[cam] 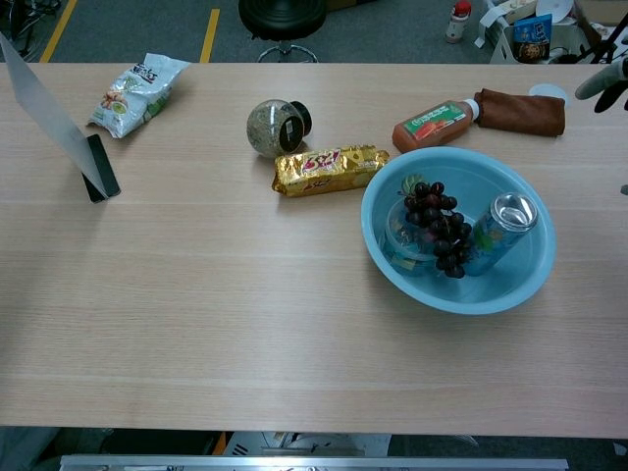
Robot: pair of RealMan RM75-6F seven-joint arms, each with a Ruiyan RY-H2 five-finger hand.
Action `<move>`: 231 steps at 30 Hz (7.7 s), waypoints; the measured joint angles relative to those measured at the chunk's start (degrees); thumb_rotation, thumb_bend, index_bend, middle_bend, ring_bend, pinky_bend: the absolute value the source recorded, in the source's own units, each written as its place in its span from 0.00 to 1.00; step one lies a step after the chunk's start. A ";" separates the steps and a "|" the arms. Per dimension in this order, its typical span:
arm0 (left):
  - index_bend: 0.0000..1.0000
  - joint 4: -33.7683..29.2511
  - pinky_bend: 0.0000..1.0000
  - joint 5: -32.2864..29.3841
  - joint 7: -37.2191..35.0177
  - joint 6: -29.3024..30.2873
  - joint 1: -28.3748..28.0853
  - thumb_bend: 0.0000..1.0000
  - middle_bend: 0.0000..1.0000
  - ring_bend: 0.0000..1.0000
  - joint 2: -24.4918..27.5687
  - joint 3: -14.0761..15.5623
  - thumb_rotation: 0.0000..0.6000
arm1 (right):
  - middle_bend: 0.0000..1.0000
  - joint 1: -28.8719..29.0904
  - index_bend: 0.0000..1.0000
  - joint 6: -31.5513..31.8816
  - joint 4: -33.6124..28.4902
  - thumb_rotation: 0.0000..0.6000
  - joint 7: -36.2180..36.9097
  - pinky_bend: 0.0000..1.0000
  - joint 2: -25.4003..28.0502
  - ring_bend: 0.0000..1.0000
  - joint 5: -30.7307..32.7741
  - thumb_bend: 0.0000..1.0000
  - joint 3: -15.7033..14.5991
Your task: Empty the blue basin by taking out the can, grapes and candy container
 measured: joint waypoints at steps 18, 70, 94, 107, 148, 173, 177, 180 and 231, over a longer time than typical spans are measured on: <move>0.29 0.41 0.17 0.59 -2.40 2.24 2.42 0.27 0.25 0.21 1.72 1.03 1.00 | 0.31 5.56 0.23 -7.46 4.10 1.00 -8.60 0.49 -9.26 0.30 7.32 0.01 -2.09; 0.29 2.37 0.17 2.19 -6.26 3.05 3.89 0.27 0.25 0.21 3.21 0.96 1.00 | 0.42 10.67 0.40 -7.19 10.84 1.00 -12.30 0.60 -20.75 0.40 17.92 0.22 -4.04; 0.29 2.24 0.17 1.69 -5.51 2.31 3.46 0.27 0.25 0.21 3.08 0.51 1.00 | 0.51 11.05 0.56 -5.35 1.31 1.00 -4.47 0.73 -8.84 0.53 16.75 0.34 0.09; 0.29 1.79 0.17 1.21 -4.56 1.57 2.94 0.27 0.25 0.21 2.60 0.29 1.00 | 0.51 12.32 0.56 -6.51 -0.16 1.00 5.55 0.73 2.80 0.53 20.10 0.34 6.51; 0.29 0.04 0.17 -0.63 -1.61 1.11 1.93 0.27 0.25 0.21 2.19 -0.43 1.00 | 0.51 20.97 0.56 -16.92 30.20 1.00 1.19 0.72 -21.30 0.52 37.57 0.34 2.08; 0.29 -0.17 0.17 -0.81 -0.57 1.31 1.84 0.27 0.25 0.21 1.41 -0.40 1.00 | 0.33 21.10 0.25 -20.09 32.19 1.00 0.86 0.57 -21.32 0.34 37.46 0.31 0.45; 0.29 -0.03 0.17 -0.63 -0.67 1.41 1.87 0.27 0.25 0.21 1.35 -0.37 1.00 | 0.32 21.02 0.22 -20.02 31.54 1.00 1.06 0.57 -20.41 0.34 37.14 0.31 0.38; 0.29 -0.09 0.17 -0.45 -0.81 1.59 1.94 0.27 0.25 0.21 1.45 -0.36 1.00 | 0.32 20.86 0.21 -19.76 30.87 1.00 1.51 0.56 -19.75 0.33 36.68 0.31 0.60; 0.29 0.62 0.17 0.09 -4.31 4.57 5.01 0.27 0.24 0.21 2.34 0.85 1.00 | 0.26 30.16 0.18 -17.97 7.95 1.00 -25.20 0.44 -17.26 0.22 19.76 0.04 -6.04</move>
